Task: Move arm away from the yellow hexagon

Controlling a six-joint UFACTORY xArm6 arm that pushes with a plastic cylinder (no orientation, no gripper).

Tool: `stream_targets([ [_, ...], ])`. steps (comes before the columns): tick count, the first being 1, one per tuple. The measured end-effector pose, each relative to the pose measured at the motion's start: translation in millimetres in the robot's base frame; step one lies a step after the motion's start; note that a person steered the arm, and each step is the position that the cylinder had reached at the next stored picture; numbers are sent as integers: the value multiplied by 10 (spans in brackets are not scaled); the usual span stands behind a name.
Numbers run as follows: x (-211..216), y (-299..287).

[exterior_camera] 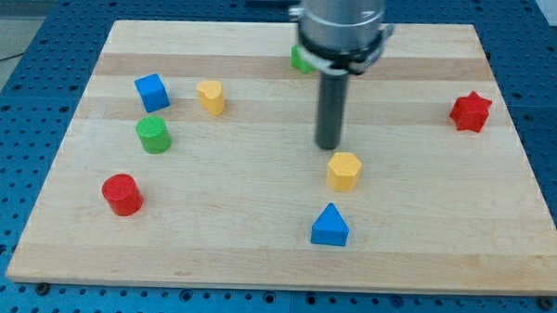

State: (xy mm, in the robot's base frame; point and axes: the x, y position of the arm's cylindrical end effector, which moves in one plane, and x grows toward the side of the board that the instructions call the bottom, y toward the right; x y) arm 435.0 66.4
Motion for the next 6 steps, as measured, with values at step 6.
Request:
stream_targets([
  [6,911,-38],
])
